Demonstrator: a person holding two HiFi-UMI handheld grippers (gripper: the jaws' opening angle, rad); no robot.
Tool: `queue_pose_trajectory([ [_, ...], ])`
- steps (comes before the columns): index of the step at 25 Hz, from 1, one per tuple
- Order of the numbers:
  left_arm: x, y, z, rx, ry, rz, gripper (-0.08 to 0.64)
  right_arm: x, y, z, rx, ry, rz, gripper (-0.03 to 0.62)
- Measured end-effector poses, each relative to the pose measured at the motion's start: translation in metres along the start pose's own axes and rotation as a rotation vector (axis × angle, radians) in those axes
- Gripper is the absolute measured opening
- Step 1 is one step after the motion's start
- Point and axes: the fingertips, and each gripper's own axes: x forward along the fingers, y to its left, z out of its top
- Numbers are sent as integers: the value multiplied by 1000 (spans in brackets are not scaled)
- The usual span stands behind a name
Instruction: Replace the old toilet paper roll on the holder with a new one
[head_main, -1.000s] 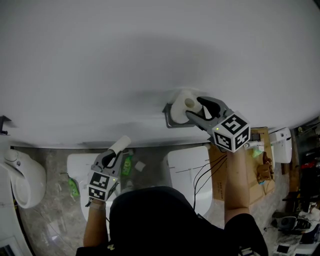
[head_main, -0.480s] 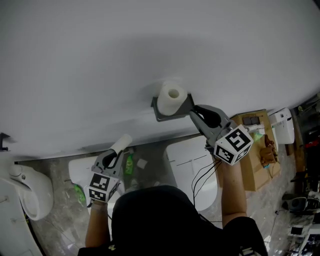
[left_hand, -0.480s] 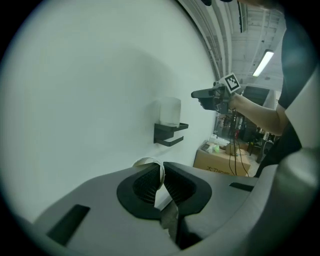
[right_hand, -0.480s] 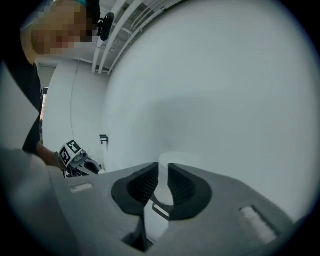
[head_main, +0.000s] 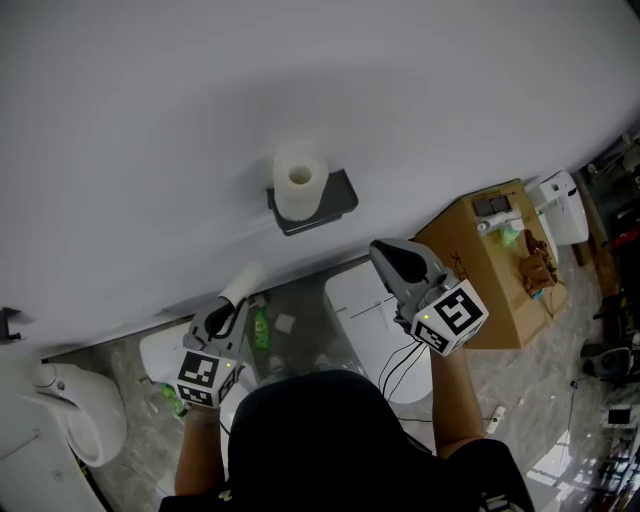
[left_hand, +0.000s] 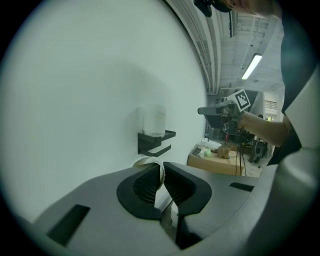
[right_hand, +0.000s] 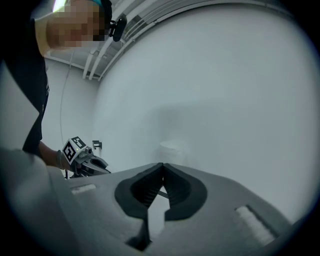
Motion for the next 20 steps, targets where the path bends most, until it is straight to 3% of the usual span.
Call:
queue_pose_trajectory([
  [12,26,-44,26,58,-71,-112,32,-60,-1,-41,179,-101,-147,-2],
  [20,35,-49,30,37,-74,-128,32,-82,-1,-68,240,-99,-222,-2],
])
